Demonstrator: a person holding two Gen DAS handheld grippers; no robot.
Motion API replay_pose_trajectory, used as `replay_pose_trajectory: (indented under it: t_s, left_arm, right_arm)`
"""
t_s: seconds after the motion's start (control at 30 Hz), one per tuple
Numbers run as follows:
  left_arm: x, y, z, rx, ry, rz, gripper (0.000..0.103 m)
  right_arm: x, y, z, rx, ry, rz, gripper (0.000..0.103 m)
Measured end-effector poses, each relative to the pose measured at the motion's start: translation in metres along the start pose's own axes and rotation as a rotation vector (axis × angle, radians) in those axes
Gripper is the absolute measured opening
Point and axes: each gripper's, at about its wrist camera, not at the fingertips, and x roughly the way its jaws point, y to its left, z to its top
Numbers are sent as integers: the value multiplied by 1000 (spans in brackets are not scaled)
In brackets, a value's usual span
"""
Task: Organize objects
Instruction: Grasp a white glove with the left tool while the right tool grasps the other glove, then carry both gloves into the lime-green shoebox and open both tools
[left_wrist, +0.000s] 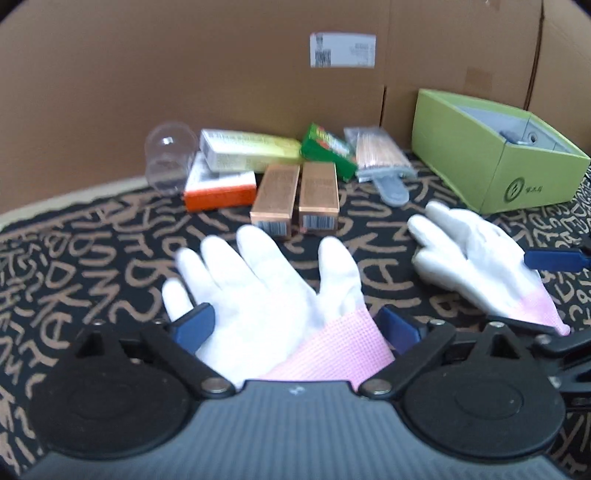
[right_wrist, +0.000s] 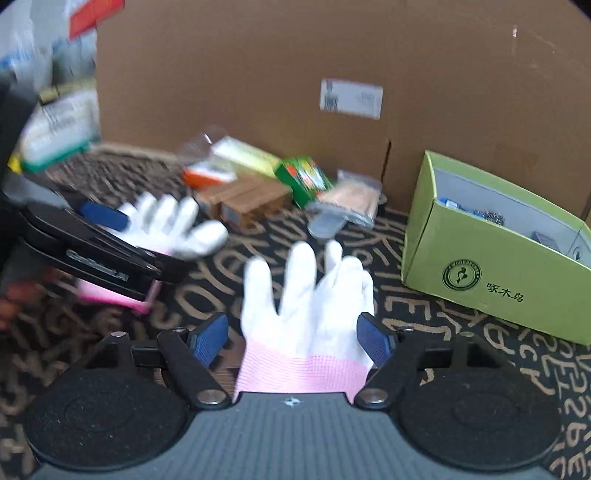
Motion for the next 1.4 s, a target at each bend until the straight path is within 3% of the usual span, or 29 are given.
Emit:
replay_pose_trajectory:
  t_s: [0.07,0.13,0.2,0.27,0.37,0.4,0.43,0.47,0.5,0.57,0.67,0.8,1.0,1.4]
  left_arm:
    - [-3,0,-4,18,-15,8,61]
    - [-8,4,-5,18,-14,-3,54]
    - [-10,9,-5,-2,-7,-14,55]
    - [-11,14,-6,-18,-9,6,69]
    - [-10,19,-7,-35,-13,6,72]
    - [-10,20,-7,-35,-14,5,71]
    - [-10,20,-7,-30,-13,10,63]
    - [-10,18,-7,-20,-16,20,48]
    - [-11,17,-7,-13,-18,26,41]
    - [-13,18,-6,-20,-15,16,26]
    - [-17,19,-7,-42,-15,-2,10]
    - [-27,16,-6,-65,-25,-63,9]
    - [-52,-13,13,-36,-105,-149,9]
    - [-67,-116,102,60,-260,-403,9]
  right_arm:
    - [4,-2,-3,9,-6,-19,80]
    - [8,-8,-3,48,-12,-2,80]
    - [12,-13,-2,89,-14,-7,80]
    - [15,-18,-1,122,-17,-13,80]
    - [16,-19,-4,153,-18,15,80]
    - [16,-20,-5,163,-17,29,73]
    - [15,-21,-7,175,-23,46,66]
    - [12,-20,-8,182,-33,54,53]
    - [10,-19,-8,183,-35,65,37]
    - [7,-18,-9,186,-38,99,24]
    - [3,-12,-12,173,-49,104,19]
    - [-9,-13,-13,195,-81,143,16]
    - [-41,-32,-3,229,-180,129,16]
    - [-83,-118,2,284,-296,-114,16]
